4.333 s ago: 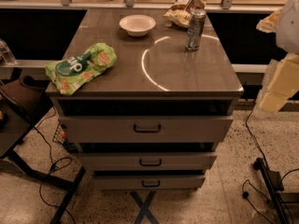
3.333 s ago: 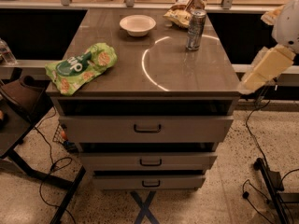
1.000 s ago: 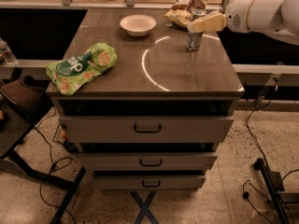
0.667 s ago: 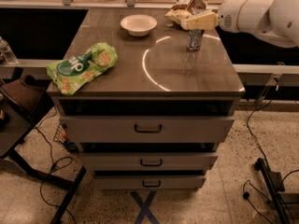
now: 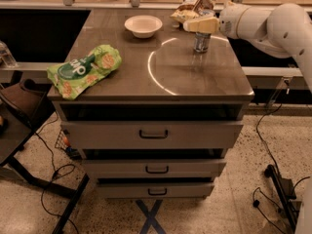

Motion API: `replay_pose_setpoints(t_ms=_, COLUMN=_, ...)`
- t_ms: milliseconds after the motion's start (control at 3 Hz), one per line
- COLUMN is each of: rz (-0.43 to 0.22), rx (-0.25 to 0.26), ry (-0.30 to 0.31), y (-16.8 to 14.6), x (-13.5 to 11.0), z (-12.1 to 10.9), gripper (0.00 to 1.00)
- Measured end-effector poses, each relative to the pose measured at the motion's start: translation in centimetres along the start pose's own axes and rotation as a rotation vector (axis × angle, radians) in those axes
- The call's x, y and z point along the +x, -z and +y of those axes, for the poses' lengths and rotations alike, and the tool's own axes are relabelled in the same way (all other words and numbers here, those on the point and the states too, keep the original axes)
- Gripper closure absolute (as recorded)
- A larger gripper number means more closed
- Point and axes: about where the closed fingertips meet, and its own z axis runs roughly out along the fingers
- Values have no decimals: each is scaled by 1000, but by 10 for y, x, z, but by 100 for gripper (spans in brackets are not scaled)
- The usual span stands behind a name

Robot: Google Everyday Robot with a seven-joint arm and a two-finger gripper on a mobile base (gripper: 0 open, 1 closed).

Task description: Move redbull can near green rice chip bag

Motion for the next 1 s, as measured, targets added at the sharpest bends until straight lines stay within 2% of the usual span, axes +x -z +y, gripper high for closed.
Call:
replay_pose_setpoints(t_ms=333, rz=-33, rx=5, ry=-35, y=-12, x=16, z=-3, gripper=1)
replay_pose_setpoints(t_ms=667, rz=-56, rx=10, ry=-49, y=-20, x=26, z=-1, gripper=24)
replay_pose_setpoints(t_ms=1000, rz=-55, rx=5, ry=-48, y=-22, x=25, z=1, gripper=46)
